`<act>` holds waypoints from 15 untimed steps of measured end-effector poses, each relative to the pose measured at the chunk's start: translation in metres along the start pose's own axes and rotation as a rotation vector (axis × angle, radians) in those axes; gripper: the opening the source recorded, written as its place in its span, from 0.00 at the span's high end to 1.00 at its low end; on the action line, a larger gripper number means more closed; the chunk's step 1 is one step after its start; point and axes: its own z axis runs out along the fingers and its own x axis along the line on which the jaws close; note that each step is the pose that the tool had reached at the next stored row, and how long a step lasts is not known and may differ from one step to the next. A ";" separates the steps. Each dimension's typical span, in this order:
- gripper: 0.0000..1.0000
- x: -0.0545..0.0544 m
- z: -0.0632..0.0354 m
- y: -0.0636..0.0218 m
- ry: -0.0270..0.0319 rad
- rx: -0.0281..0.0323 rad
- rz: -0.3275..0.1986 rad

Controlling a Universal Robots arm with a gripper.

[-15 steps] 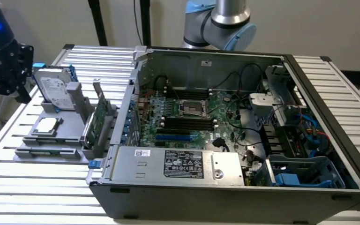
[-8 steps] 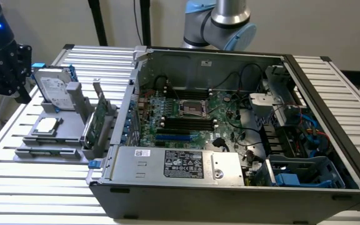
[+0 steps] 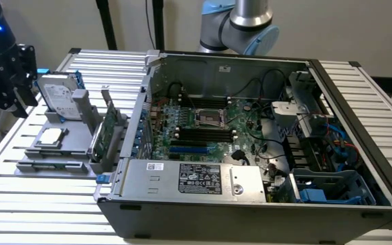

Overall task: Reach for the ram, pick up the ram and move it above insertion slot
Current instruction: 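Pick up the ram and move it above insertion slot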

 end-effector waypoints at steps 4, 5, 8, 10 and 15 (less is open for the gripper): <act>0.58 0.000 0.0060 -0.0001 0.0001 -0.0001 0.000; 0.58 0.000 0.0078 -0.0002 0.0000 0.0000 0.000; 0.58 0.001 0.0132 -0.0006 0.0001 -0.0001 0.000; 0.58 0.002 0.0169 -0.0008 0.0000 -0.0001 0.000; 0.58 0.006 0.0260 -0.0015 0.0000 0.0000 0.000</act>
